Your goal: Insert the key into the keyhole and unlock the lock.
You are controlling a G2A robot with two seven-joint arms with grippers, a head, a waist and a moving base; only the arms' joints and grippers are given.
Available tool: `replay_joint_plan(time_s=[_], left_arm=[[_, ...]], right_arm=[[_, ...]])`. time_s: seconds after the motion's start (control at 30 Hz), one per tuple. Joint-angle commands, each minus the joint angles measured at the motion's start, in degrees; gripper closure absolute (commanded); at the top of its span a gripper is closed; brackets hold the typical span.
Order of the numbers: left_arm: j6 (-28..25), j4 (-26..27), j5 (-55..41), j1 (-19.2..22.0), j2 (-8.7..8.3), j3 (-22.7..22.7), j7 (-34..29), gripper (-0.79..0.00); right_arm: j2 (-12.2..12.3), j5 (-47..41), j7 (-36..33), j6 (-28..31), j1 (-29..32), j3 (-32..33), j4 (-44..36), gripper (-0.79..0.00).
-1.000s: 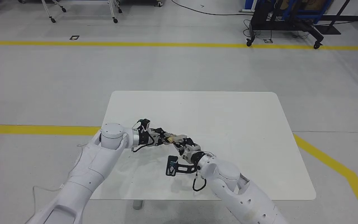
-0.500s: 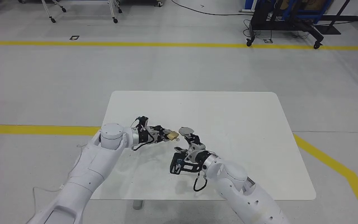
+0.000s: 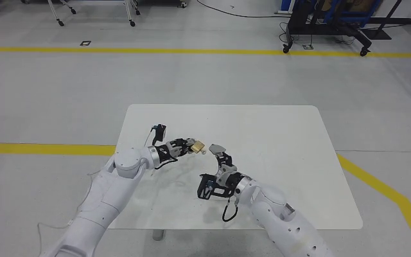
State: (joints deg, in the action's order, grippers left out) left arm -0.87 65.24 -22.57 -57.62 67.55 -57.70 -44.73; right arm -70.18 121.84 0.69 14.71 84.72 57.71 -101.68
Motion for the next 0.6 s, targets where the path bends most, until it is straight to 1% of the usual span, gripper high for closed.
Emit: replay_joint_plan(time_s=[0.0, 0.03, 0.1, 0.17, 0.2, 0.23, 0.27, 0.37, 0.47, 0.53, 0.57], left_arm=[[-0.1, 0.5, -0.5, -0.4, -0.06, -0.5, -0.1, 0.0], [-0.1, 0.7, -0.8, -0.6, -0.07, -0.7, -0.1, 0.0], [-0.5, 1.0, -0.7, -0.8, -0.09, -0.9, -0.1, 0.0], [-1.1, 1.4, -0.6, -1.1, -0.13, -1.2, -0.3, 0.0], [-1.2, 1.5, -0.5, -1.3, -0.16, -1.3, -0.3, 0.0], [-1.5, 1.7, -0.5, -1.4, -0.18, -1.5, -0.2, 0.0], [-1.8, 1.8, -0.6, -1.6, -0.2, -1.7, -0.2, 0.0], [-3.4, 2.4, -0.2, -2.0, -0.28, -2.2, -0.3, 0.0], [-6.5, 3.5, 1.7, -2.6, -0.43, -2.4, -0.5, 0.0], [-8.9, 4.2, 2.9, -3.3, -0.55, -2.4, -1.3, 0.0], [-9.4, 4.4, 3.1, -3.5, -0.61, -2.4, -2.0, 0.0]], right_arm=[[0.0, -1.8, 1.0, -0.7, 0.4, 0.6, 0.0, -0.736], [0.0, -2.7, 1.6, -1.1, 0.6, 0.7, 0.2, -0.597], [-0.1, -3.9, 2.7, -2.1, 0.8, 0.8, 0.7, -0.376], [-0.2, -5.1, 3.8, -2.7, 0.8, 0.5, 1.8, -0.289], [-0.3, -5.6, 4.3, -2.6, 0.7, 0.3, 2.5, -0.228], [-0.3, -6.1, 4.6, -2.4, 0.4, 0.1, 3.1, -0.132], [-0.4, -6.5, 5.0, -2.0, 0.2, 0.0, 3.5, -0.009], [-0.3, -7.8, 7.0, 0.4, -0.3, 0.0, 4.6, 0.0], [0.5, -8.7, 11.6, 9.6, -1.1, 1.2, 5.3, 0.0], [1.6, -7.6, 16.0, 17.9, -2.2, 3.0, 5.8, 0.0], [2.0, -7.6, 18.4, 19.7, -2.4, 4.5, 6.3, 0.0]])
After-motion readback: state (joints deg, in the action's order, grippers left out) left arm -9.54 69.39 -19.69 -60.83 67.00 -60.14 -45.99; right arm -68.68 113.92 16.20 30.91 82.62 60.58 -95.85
